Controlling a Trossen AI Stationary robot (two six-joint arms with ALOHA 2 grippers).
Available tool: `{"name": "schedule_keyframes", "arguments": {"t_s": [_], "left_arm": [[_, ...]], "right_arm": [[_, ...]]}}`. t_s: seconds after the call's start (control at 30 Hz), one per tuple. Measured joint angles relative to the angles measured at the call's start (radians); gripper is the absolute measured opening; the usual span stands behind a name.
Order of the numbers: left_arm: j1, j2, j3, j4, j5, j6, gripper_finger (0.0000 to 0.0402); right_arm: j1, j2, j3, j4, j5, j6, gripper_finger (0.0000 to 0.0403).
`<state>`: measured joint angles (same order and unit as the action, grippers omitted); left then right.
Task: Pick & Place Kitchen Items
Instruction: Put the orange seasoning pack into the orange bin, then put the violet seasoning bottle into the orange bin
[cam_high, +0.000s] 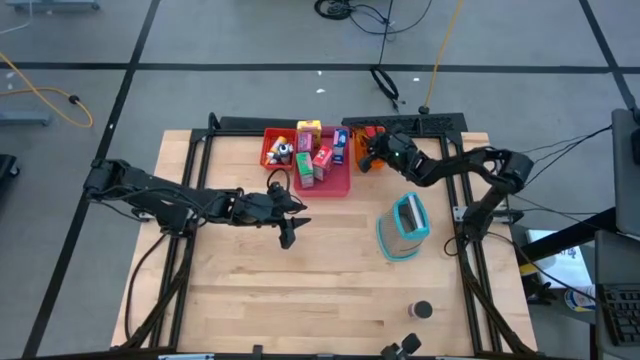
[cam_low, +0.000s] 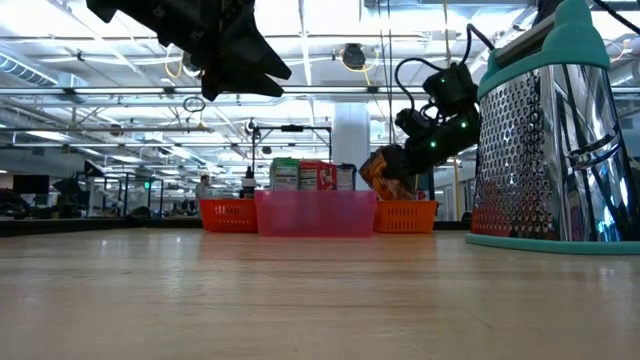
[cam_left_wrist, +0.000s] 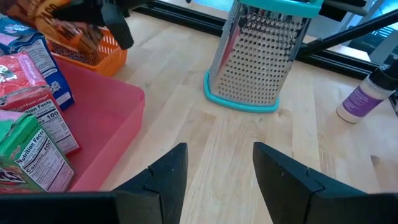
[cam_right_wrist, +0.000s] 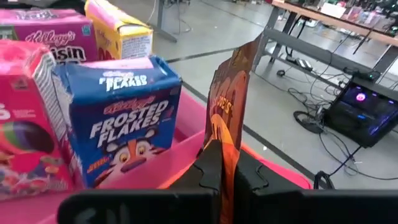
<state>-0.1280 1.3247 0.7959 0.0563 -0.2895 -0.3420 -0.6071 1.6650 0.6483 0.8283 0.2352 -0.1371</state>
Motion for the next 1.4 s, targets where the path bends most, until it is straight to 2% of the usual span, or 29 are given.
{"name": "schedule_keyframes", "arguments": {"t_s": [0.3, 0.53, 1.17, 1.4], "left_arm": [[0.0, 0.0, 0.0, 0.0, 0.0, 0.0, 0.0184], [0.0, 0.0, 0.0, 0.0, 0.0, -0.002, 0.0184], [0.0, 0.0, 0.0, 0.0, 0.0, -0.002, 0.0184], [0.0, 0.0, 0.0, -0.001, 0.0, 0.002, 0.0184]], "right_arm": [[0.0, 0.022, 0.002, 0.094, 0.057, -0.006, 0.0], [-0.002, 0.023, 0.001, 0.101, 0.051, -0.006, 0.0002], [-0.001, 0.023, 0.001, 0.14, 0.052, -0.014, 0.0068], [0.054, -0.006, 0.001, 0.131, 0.051, -0.051, 0.0082]]}}
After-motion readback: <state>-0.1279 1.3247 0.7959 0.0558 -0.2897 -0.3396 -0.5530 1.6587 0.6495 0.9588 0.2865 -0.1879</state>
